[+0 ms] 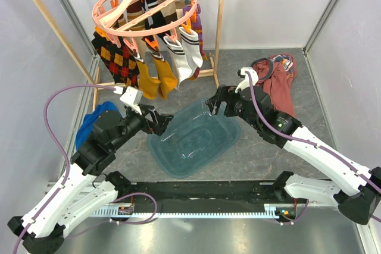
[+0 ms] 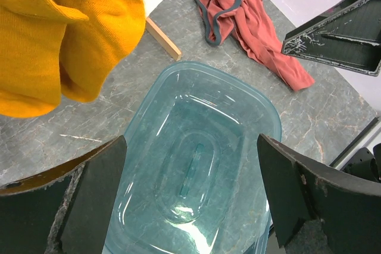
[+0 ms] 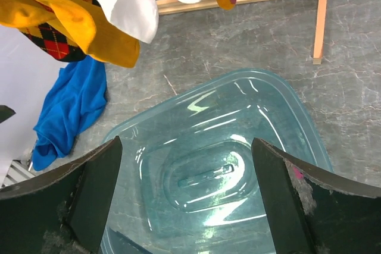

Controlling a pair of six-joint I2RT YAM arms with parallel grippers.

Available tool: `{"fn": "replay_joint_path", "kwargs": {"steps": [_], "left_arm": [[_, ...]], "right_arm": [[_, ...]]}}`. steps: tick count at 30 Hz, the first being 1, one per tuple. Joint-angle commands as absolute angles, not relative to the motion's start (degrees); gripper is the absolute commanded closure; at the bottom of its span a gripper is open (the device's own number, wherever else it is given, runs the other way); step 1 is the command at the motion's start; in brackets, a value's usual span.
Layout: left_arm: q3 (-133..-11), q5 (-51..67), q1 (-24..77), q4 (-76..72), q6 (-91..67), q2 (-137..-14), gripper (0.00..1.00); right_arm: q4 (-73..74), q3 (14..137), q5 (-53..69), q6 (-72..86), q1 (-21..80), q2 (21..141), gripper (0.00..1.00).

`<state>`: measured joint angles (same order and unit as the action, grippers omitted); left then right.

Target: Remove the socks clipped to the hanger

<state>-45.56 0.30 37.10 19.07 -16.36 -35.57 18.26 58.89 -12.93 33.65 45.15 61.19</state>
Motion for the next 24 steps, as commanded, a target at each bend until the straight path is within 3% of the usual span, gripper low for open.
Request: {"fn": "replay_joint_path", "kwargs": {"steps": [1, 15, 20, 24], "left_arm": [[-45.26, 0.26, 37.27, 16.35, -13.89, -35.33, 0.03], [-44.91, -4.39, 37.27, 16.61, -13.27, -34.89, 0.03], [-44.65, -6.94, 37.27, 16.70, -13.36, -33.93, 0.03], [-44.39, -9.66, 37.27, 16.70, -13.54, -32.53, 0.04]], "right_arm": [[15.82, 61.08, -12.92, 35.07, 45.26, 60.64, 0.02], [6.52, 69.87, -9.77, 24.36, 45.26, 67.92, 0.05], [-1.04, 74.61, -7.12, 18.47, 45.26, 73.20, 0.14], [-4.83, 77.52, -5.02, 15.30, 45.26, 78.12, 0.28]]}}
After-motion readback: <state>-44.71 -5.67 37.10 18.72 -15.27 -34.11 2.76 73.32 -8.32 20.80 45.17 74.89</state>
